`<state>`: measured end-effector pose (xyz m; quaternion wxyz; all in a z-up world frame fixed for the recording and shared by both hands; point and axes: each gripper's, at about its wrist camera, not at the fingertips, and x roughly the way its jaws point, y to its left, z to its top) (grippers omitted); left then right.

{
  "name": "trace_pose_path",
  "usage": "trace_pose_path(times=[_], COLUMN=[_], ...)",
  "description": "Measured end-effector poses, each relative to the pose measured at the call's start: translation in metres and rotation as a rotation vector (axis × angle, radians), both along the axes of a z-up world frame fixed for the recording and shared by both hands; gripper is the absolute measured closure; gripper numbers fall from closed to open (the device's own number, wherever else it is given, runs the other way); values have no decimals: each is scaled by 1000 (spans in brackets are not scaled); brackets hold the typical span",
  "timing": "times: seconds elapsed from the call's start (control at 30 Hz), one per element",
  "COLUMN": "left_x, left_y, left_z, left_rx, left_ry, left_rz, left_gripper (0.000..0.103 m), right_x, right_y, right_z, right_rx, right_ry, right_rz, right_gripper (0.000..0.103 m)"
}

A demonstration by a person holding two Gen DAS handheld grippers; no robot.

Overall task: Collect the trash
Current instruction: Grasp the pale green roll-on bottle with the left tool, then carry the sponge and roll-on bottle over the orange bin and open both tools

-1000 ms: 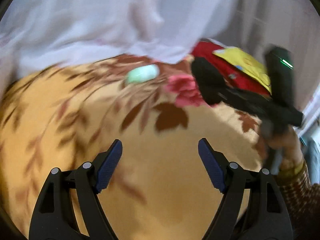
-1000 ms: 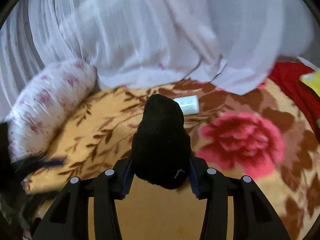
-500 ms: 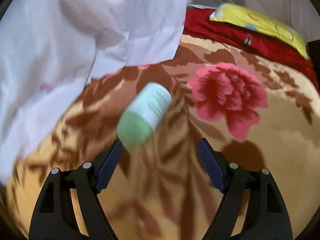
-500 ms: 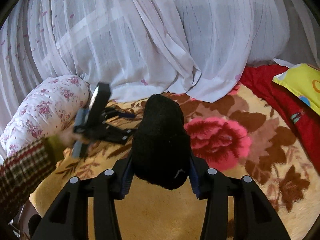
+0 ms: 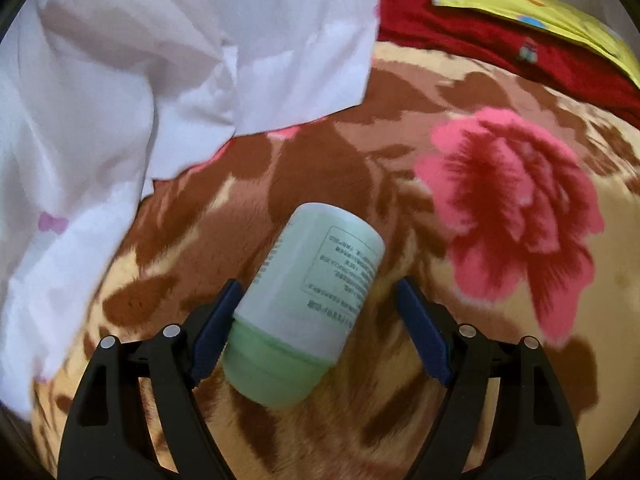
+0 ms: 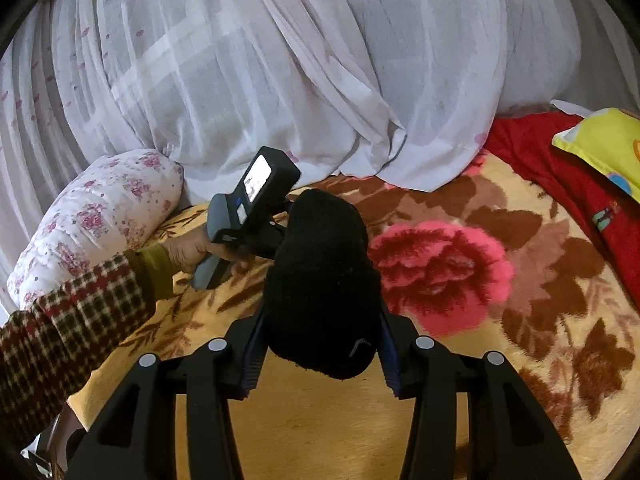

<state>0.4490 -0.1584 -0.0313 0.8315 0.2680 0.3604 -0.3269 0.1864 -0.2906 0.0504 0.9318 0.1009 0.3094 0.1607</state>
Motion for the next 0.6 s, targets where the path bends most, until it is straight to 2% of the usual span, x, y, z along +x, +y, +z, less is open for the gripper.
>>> trace_pose_path(times=[0.03, 0.07, 0.1, 0.17, 0.2, 0.4, 0.6], left_x=[1, 1, 1, -7, -11, -63, -142], left_y=[0, 3, 6, 15, 17, 38, 75], left_z=[1, 4, 7, 15, 17, 31, 44], left_rx=[-15, -44, -70, -136, -142, -158, -167], left_ry=[9, 36, 62, 106, 109, 91, 103], left_rz=[30, 77, 109, 156, 169, 259, 368], left_gripper=[30, 40, 43, 47, 48, 49, 50], right_x=[0, 0, 0, 1, 2, -4, -14], right_y=[0, 1, 1, 1, 0, 4, 19], right_z=[0, -1, -1, -2, -2, 3, 7], right_rx=[-1, -3, -4, -1, 1, -5, -8], right_ry=[0, 0, 1, 7, 6, -7, -11], right_rz=[0, 1, 0, -4, -4, 2, 21], right_gripper=[56, 56, 56, 56, 56, 56, 56])
